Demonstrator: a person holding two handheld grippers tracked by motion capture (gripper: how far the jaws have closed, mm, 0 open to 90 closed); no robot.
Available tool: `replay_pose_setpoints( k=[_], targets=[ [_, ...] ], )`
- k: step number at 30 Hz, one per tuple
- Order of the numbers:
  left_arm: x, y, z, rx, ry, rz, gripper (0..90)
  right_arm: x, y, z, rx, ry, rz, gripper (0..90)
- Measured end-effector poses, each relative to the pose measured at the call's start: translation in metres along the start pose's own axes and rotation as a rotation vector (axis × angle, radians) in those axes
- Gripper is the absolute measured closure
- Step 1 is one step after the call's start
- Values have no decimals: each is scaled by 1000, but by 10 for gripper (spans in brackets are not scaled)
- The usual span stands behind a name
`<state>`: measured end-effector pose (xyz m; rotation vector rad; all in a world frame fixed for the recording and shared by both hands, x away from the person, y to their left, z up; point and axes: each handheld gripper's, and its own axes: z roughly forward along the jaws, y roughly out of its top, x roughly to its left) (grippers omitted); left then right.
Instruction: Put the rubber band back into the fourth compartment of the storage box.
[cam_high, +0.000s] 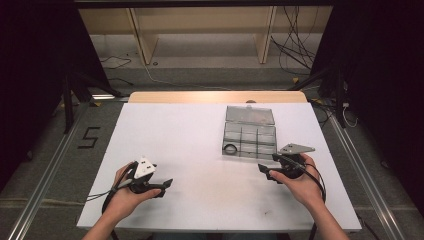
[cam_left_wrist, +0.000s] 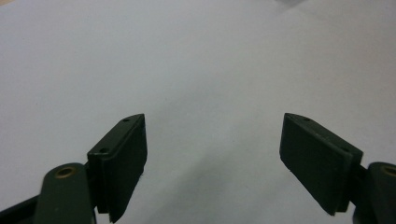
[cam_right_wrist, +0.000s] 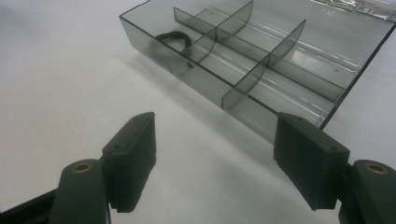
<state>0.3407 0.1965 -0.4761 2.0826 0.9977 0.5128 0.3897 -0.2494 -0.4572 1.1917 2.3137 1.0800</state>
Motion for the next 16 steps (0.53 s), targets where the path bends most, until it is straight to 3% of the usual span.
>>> replay_pose_setpoints(
  k=[16],
  targets=[
    [0,1,0,-2,-1,-1,230,0,-7,-2,-7,7,16,299]
  ],
)
